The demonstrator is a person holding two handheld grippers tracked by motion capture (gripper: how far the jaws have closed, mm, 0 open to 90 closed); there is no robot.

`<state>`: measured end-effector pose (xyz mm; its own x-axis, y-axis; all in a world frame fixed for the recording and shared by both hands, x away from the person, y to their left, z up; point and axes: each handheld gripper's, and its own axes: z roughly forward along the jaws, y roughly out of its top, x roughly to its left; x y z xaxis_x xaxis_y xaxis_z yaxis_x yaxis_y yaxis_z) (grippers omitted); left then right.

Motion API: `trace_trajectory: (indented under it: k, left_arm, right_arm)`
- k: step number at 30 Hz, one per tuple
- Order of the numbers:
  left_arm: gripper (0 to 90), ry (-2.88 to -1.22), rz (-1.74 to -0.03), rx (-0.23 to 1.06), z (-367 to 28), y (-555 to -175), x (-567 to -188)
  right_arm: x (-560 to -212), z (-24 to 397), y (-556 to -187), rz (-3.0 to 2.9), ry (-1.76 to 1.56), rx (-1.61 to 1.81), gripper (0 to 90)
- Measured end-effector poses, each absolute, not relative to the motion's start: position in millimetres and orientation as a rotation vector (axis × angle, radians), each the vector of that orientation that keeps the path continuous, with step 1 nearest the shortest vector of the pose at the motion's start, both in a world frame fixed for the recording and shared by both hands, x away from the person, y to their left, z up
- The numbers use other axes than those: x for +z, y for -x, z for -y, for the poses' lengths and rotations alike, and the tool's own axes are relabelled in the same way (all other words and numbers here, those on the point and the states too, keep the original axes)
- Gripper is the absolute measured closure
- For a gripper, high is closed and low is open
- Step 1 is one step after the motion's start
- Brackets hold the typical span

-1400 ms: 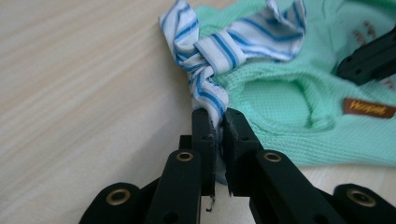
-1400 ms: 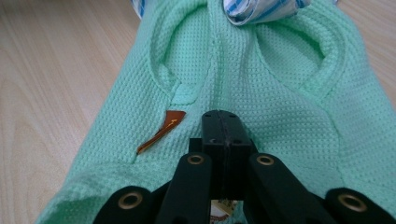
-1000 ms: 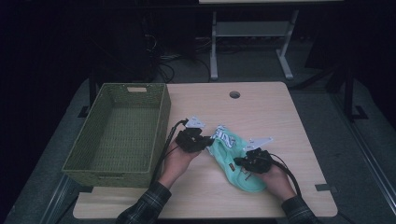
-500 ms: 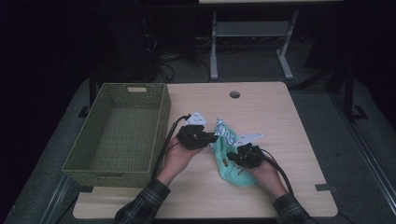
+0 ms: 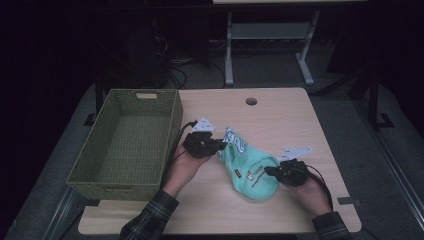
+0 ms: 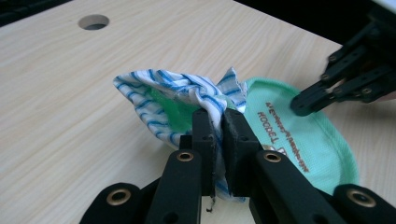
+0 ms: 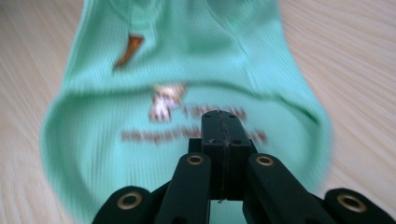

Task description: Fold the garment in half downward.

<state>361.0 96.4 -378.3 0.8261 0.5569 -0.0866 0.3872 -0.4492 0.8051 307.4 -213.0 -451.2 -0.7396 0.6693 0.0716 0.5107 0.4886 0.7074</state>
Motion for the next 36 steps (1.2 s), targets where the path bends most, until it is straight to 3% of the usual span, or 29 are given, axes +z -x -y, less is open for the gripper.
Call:
trace_trajectory:
  k: [6, 36]
  left_arm:
    - [83.7, -2.094, -0.693, 0.264, -102, -360, -371]
    - [83.5, -2.169, -0.449, 0.079, -52, -330, -380]
  right_arm:
    - [-458, 219, -303, -2.566, -1.025, 1.068, 89.3]
    - [-463, 214, -306, -2.608, -1.021, 1.036, 89.3]
